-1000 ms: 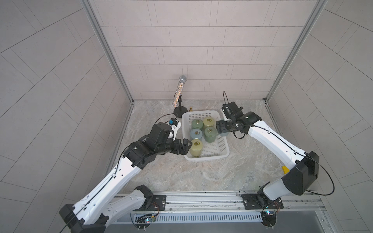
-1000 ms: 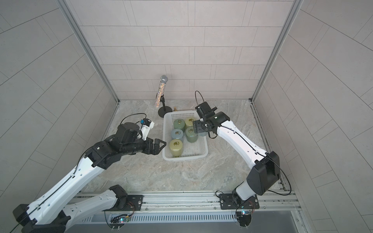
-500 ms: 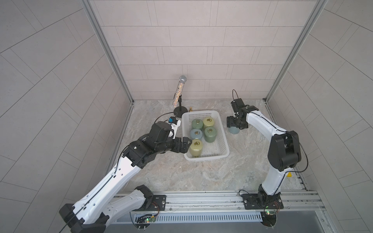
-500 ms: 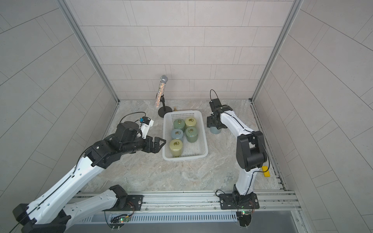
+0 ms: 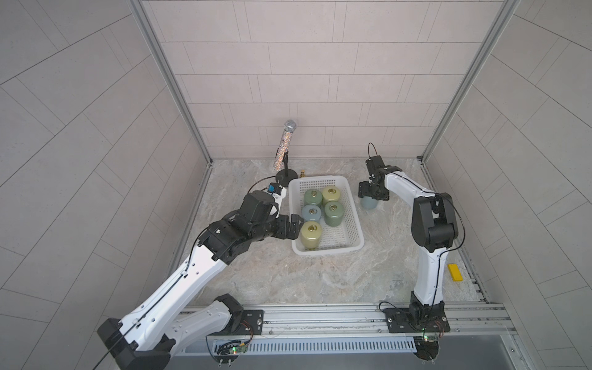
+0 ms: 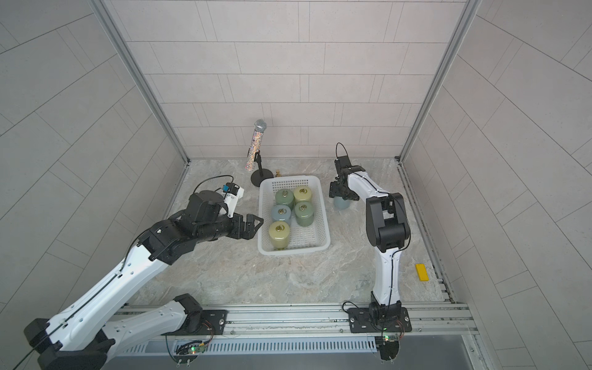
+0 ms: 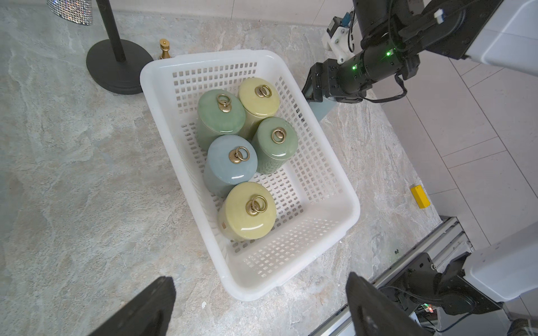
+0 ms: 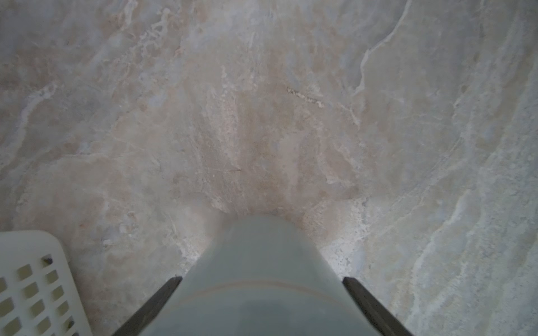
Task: Take the tea canister out of the basket
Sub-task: Place the tea canister at the center of the board.
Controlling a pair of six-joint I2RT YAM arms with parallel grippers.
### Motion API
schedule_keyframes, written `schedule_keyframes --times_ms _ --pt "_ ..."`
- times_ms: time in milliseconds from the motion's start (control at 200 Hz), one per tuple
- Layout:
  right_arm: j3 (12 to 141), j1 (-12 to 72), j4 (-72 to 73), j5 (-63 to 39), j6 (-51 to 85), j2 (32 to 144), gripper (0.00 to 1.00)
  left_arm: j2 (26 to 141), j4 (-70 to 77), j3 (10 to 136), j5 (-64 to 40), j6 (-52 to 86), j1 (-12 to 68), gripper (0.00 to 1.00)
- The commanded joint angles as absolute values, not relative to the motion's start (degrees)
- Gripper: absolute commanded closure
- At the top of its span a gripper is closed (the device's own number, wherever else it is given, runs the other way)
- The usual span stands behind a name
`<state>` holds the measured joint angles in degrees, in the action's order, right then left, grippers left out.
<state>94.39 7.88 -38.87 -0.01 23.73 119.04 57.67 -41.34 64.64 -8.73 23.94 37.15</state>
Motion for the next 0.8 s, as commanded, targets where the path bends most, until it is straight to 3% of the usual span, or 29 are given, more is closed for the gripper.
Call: schedule_keyframes --times_ms 0,225,605,795 --pt "96.15 7.65 -37.79 0.89 23.36 119.15 0.18 57.51 -40.69 66.19 -7.53 23.55 37.45 0.0" --pt "95.11 7.65 -36.68 0.63 23.16 119.79 0.17 57.22 -41.04 66.27 -7.55 23.35 37.4 0.0" --pt "95.34 7.61 -37.33 1.58 22.16 117.73 0.0 56.43 -41.97 65.92 -7.25 23.39 37.39 0.0" --pt "94.05 7.66 -38.19 1.06 22.79 112.01 0.0 56.02 -42.43 65.53 -6.34 23.38 37.4 0.0"
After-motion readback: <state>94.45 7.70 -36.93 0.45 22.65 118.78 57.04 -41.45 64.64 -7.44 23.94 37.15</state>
